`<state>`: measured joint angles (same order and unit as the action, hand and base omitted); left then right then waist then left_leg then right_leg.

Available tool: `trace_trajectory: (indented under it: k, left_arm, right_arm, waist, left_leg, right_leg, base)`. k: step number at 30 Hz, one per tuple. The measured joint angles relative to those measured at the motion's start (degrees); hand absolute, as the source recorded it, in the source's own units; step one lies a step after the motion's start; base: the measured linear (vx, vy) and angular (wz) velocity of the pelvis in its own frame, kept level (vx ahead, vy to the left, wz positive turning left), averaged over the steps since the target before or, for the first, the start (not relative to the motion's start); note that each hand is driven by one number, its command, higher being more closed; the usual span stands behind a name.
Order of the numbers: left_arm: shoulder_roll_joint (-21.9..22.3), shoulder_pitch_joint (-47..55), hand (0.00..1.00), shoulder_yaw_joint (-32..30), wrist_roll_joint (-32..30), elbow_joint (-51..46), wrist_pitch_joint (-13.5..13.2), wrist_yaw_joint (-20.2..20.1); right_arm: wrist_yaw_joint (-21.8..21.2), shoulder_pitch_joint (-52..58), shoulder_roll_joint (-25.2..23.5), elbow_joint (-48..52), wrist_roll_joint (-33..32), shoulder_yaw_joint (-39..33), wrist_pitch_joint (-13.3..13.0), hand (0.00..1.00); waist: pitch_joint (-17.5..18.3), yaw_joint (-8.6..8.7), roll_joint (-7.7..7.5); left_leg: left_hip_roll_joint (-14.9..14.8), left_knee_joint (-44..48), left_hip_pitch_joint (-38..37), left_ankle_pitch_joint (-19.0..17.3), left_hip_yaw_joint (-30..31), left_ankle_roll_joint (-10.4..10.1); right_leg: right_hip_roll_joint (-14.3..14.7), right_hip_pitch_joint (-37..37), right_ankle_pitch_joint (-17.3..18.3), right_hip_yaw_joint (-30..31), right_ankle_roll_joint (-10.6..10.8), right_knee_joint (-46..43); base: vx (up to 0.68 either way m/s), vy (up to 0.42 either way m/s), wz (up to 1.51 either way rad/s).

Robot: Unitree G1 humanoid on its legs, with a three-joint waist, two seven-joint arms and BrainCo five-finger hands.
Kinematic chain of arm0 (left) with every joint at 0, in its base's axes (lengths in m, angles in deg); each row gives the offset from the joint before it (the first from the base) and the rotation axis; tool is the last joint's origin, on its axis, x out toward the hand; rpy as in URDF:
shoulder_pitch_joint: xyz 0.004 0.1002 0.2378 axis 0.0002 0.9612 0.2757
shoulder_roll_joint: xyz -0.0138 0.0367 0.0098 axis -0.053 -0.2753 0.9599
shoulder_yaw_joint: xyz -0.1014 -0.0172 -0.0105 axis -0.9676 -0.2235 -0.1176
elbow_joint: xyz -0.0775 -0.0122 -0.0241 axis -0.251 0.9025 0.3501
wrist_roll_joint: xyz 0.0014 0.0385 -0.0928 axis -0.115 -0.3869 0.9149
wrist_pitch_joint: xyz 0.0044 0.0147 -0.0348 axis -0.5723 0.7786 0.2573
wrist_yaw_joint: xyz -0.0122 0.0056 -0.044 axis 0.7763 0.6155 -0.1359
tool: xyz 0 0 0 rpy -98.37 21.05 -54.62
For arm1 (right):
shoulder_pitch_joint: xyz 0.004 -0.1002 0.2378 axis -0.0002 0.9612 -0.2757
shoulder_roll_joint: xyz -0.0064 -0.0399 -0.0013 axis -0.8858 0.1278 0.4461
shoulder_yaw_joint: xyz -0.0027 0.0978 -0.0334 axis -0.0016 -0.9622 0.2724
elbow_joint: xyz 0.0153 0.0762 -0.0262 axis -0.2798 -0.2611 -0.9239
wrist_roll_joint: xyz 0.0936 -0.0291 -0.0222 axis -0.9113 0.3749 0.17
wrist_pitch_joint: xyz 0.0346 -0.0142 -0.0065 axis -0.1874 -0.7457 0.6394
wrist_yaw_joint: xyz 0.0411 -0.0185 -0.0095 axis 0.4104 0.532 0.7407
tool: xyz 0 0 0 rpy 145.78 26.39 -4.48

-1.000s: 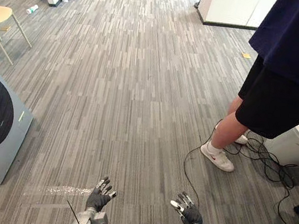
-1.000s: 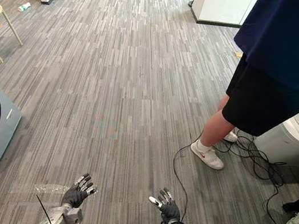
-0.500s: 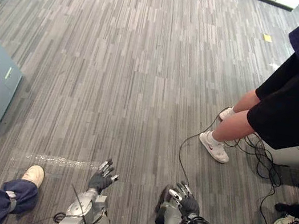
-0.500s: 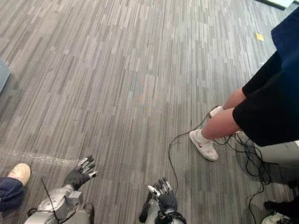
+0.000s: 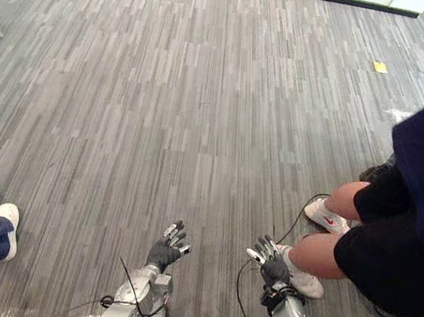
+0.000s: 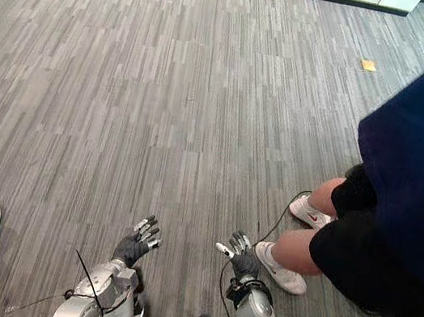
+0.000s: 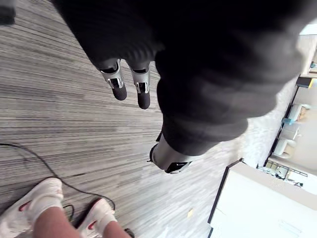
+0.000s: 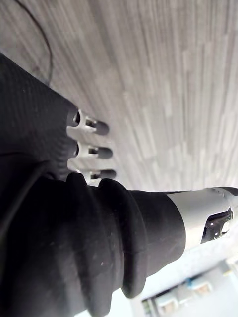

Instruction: Organize washtable

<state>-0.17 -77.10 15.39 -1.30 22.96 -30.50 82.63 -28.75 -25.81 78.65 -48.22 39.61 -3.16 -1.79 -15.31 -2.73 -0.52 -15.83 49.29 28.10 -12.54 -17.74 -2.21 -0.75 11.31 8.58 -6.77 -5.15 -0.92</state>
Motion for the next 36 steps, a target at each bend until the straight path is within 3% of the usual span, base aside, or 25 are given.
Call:
trace_trajectory:
  k: [2, 3, 4, 5, 6, 9, 10, 11, 13, 14, 15, 17, 19, 20, 22, 23, 24, 25, 26, 27, 29, 30, 32, 34, 36]
  left_arm:
    - [0.5, 1.1, 0.0, -0.4, 0.5, -2.6, 0.0, 0.1]
    - [0.8, 2.2, 0.0, -0.2, 0.6, -4.4, -0.1, 0.1]
    - [0.5, 1.9, 0.0, -0.2, 1.3, -4.7, -0.4, 0.2]
    - [0.6, 1.5, 0.0, -0.5, 1.6, -5.5, -0.4, 0.3]
    - [0.6, 1.5, 0.0, -0.6, 2.6, -9.6, -0.8, 0.1]
    - [0.1, 1.3, 0.0, -0.8, 2.9, -11.7, -1.9, 0.1]
    - [-1.0, 1.6, 0.0, -0.8, 2.9, -11.6, -1.9, 0.1]
    - [-1.7, 1.6, 0.0, -0.7, 2.9, -11.6, -1.9, 0.2]
    - [-2.6, 2.4, 0.0, -0.7, 2.9, -11.6, -1.9, 0.2]
    - [-3.0, 3.0, 0.0, -0.4, 2.8, -11.6, -1.9, 0.2]
    - [-3.0, 3.3, 0.0, -0.2, 2.8, -11.6, -1.9, 0.3]
    - [-3.2, 3.6, 0.0, 1.1, 2.8, -11.5, -1.9, 0.4]
    - [-3.7, 3.1, 0.0, 3.3, 2.8, -10.8, -1.8, 0.4]
    - [-3.7, 2.3, 0.0, 3.9, 2.8, -9.5, -1.8, 0.4]
    - [-3.5, 2.0, 0.0, 3.8, 2.7, -7.9, -1.8, 0.5]
    - [-3.6, 1.9, 0.0, 3.8, 2.6, -7.4, -1.8, 0.7]
    - [-3.5, 2.9, 0.0, 3.8, 2.6, -5.7, -1.7, 1.2]
    - [-3.2, 3.0, 0.0, 3.8, 2.5, -5.1, -1.7, 1.3]
    - [-2.4, 3.1, 0.0, 4.0, 2.5, -4.3, -1.7, 1.3]
    - [-0.1, 3.1, 0.0, 3.7, 2.6, -3.0, -1.6, 1.3]
    - [1.8, 2.7, 0.0, 3.3, 3.1, -1.0, -1.5, 1.5]
    - [2.5, 0.8, 0.0, 3.4, 3.8, 0.4, -0.6, 1.5]
    - [2.8, 0.3, 0.0, 2.7, 5.2, -0.2, -0.6, 2.1]
    - [2.8, 1.0, 0.0, 0.5, 6.3, -0.7, -0.9, 2.8]
    - [2.7, 1.4, 0.0, -1.6, 6.7, -1.2, -0.8, 2.9]
  right_arm:
    - [0.0, 0.7, 0.4, 0.4, 0.2, 0.1, -0.1, 0.0]
    - [0.0, 1.7, 1.1, 1.7, 0.7, 0.1, -0.2, 0.0]
    - [0.1, 2.1, 0.3, 1.4, 1.4, 0.2, -0.2, 0.0]
    - [0.0, 2.0, 0.4, 1.6, 1.7, 1.0, -0.2, 0.0]
    - [-0.2, 1.5, 0.5, 1.8, 2.4, 2.5, -0.2, 0.0]
    - [-1.3, 0.5, -0.7, 1.8, 4.0, 3.9, -0.2, 0.0]
    - [-1.4, 0.0, -2.0, 1.8, 3.9, 3.9, -0.4, 0.0]
    - [-1.4, 0.1, -2.5, 1.8, 3.9, 4.0, -0.5, 0.0]
    - [-2.2, 0.9, -2.6, 1.6, 4.0, 4.0, -0.5, 0.0]
    - [-2.5, 2.2, -2.5, 1.7, 4.2, 3.9, -0.7, 0.0]
    - [-2.5, 2.9, -2.4, 1.8, 4.4, 3.7, -0.7, 0.0]
    - [-2.4, 5.7, -2.1, 2.2, 4.5, 3.0, -0.7, 0.0]
    - [-2.3, 8.0, -2.2, 2.2, 4.4, 1.8, -0.5, 0.0]
    - [-2.1, 8.6, -2.3, 2.2, 4.4, 0.7, -0.4, 0.0]
    - [-1.1, 8.9, -2.4, 2.2, 4.3, 0.1, -0.4, 0.0]
    - [-1.0, 8.9, -2.4, 2.2, 4.3, 0.0, -0.4, 0.0]
    - [-1.0, 9.6, -2.1, 2.2, 4.3, 0.6, -0.1, 0.0]
    - [-1.1, 9.8, -1.9, 2.1, 4.4, 0.8, 0.0, 0.0]
    - [-1.1, 9.8, -1.6, 2.0, 4.5, 0.7, 0.3, 0.0]
    - [-1.2, 9.5, 0.1, 2.1, 5.2, 0.7, 0.4, 0.0]
    - [-0.9, 7.5, 1.8, 2.3, 5.2, 1.1, 0.5, 0.0]
    - [-0.4, 6.7, 2.3, 2.2, 5.0, 0.5, 0.5, 0.0]
    - [0.5, 5.8, 1.8, 2.4, 3.7, 0.7, 0.4, 0.0]
    - [0.5, 4.9, 1.3, 4.0, 2.7, 1.3, 0.1, 0.0]
    - [0.5, 3.8, 1.2, 4.6, 2.6, 1.1, -0.5, 0.0]
  waist:
    - [0.0, -1.06, 0.07]
    - [0.2, -1.78, 0.95]
    - [1.0, -1.22, -1.13]
    - [1.4, -1.21, -1.63]
    - [1.5, -1.48, -1.95]
    - [2.0, -1.5, -2.82]
    - [2.2, -1.41, -3.25]
    - [2.4, -1.28, -3.45]
    - [2.4, -1.16, -3.41]
    - [2.5, -0.89, -3.29]
    - [2.4, -0.62, -3.19]
    - [2.3, 1.32, -2.82]
    - [2.0, 3.59, -2.21]
    - [1.8, 3.6, -1.72]
    - [2.3, 3.52, -2.55]
    - [2.7, 3.51, -2.51]
    - [4.9, 3.96, -0.98]
    - [5.4, 4.63, -0.45]
    - [6.5, 4.86, 0.6]
    - [7.5, 4.36, 5.49]
    - [7.0, 2.53, 9.38]
    - [6.5, 1.93, 9.65]
    - [4.4, 1.73, 6.18]
    - [3.8, 1.15, 2.47]
    - [3.6, 0.23, 1.85]
  left_leg:
    - [2.9, -16.8, -0.1, 3.4, 0.0, -3.6]
    - [4.3, -25.4, -1.3, 11.5, 0.5, -0.6]
    - [6.6, -23.9, -1.7, 11.7, -0.1, 5.2]
    - [7.3, -23.0, -1.2, 10.3, -0.3, 5.8]
    - [7.1, -18.9, -0.7, 6.9, -0.9, 8.4]
    - [8.0, -16.6, -4.2, 1.5, -2.3, 9.4]
    - [9.2, -18.2, -8.2, -0.6, -2.3, 9.3]
    - [10.1, -19.9, -10.7, -1.3, -1.9, 9.1]
    - [11.9, -24.3, -16.9, -2.6, -0.9, 9.1]
    - [13.1, -28.2, -21.2, -2.6, 0.1, 9.1]
    - [13.6, -29.9, -23.1, -2.6, 0.8, 9.0]
    - [15.0, -33.6, -27.5, -3.2, 4.6, 8.5]
    - [14.8, -34.1, -30.4, -5.5, 8.9, 7.4]
    - [14.4, -35.0, -33.3, -7.2, 10.5, 6.5]
    - [14.3, -36.0, -38.0, -10.0, 11.9, 3.5]
    - [13.8, -36.4, -39.9, -11.1, 12.0, 2.3]
    - [11.1, -34.7, -43.4, -13.0, 12.2, -0.7]
    - [9.9, -30.2, -42.5, -13.4, 12.6, -1.7]
    - [7.0, -22.0, -40.1, -12.5, 12.6, -3.6]
    - [0.3, -5.2, -33.1, -4.3, 12.0, -5.6]
    - [-6.6, 11.1, -25.9, 8.2, 11.1, -4.2]
    - [-8.3, 19.5, -21.1, 5.7, 10.9, -1.6]
    - [-7.5, 22.5, -16.9, 3.1, 7.3, 1.7]
    - [-6.3, 16.8, -10.3, -0.3, 1.7, 1.8]
    - [-4.9, 3.9, -5.5, -0.8, -1.3, 1.3]
  right_leg:
    - [-1.5, 2.8, 1.7, -1.5, 2.7, 0.2]
    - [-1.7, 5.8, 4.0, -1.9, 5.8, 0.3]
    - [-4.4, 6.9, 4.9, -2.9, 7.1, -0.2]
    - [-5.3, 6.2, 4.5, -3.0, 7.2, -1.3]
    - [-6.6, 4.8, 2.6, -2.3, 9.6, -5.9]
    - [-9.0, 0.6, -0.5, -1.6, 10.6, -19.9]
    - [-10.6, -4.1, -7.1, -0.1, 13.5, -32.6]
    - [-11.0, -7.4, -8.3, 0.5, 15.2, -41.5]
    - [-11.2, -14.5, -6.3, 0.0, 14.4, -56.5]
    - [-11.1, -18.9, -3.6, -2.0, 10.2, -60.7]
    - [-11.1, -21.0, -2.1, -3.6, 8.4, -61.1]
    - [-11.1, -28.5, 3.0, -6.9, 6.7, -56.2]
    - [-10.8, -34.1, 3.4, -6.7, 7.4, -40.1]
    - [-10.6, -34.9, 0.0, -6.4, 9.2, -25.7]
    - [-11.7, -35.9, -5.1, -7.7, 12.2, -10.4]
    - [-12.0, -36.9, -5.5, -8.5, 12.0, -9.8]
    - [-10.9, -37.7, -5.2, -12.7, 8.7, -12.1]
    - [-10.2, -37.9, -9.3, -11.8, 5.6, -14.4]
    - [-9.4, -37.7, -12.8, -12.2, 3.7, -17.7]
    - [-6.1, -36.5, -11.9, -13.6, 2.5, -21.9]
    - [-0.6, -32.0, -8.4, -13.4, 1.6, -20.6]
    - [1.0, -26.6, -6.7, -13.1, 1.6, -18.0]
    - [0.9, -16.0, -6.2, -12.0, 1.5, -11.7]
    - [0.3, -7.3, -4.7, -10.1, 1.3, -4.8]
    - [-0.3, -4.2, -2.5, -9.7, 3.6, -2.4]
  base:
    - [0.57, 0.127, -0.5]
    - [0.71, 0.21, -0.28]
    - [0.71, 0.228, -0.02]
    - [0.6, 0.241, 0.1]
    - [0.59, 0.244, -0.01]
    - [0.63, 0.269, 0.0]
    - [0.5, 0.208, 0.07]
    - [0.47, 0.168, 0.14]
    - [0.38, 0.057, 0.27]
    - [0.42, 0.044, 0.35]
    - [0.35, 0.023, 0.44]
    - [0.45, -0.039, 0.91]
    - [0.56, -0.133, 1.23]
    - [0.68, -0.212, 0.87]
    - [0.62, -0.22, 0.52]
    - [0.77, -0.286, 0.55]
    - [0.7, -0.26, 0.53]
    - [1.07, -0.418, 0.64]
    - [0.91, -0.407, 0.39]
    - [0.9, -0.398, 0.05]
    - [1.06, -0.322, -0.58]
    - [1.02, -0.234, -0.43]
    - [0.67, -0.162, 0.04]
    - [0.58, -0.138, -0.03]
    - [0.63, -0.03, -0.17]
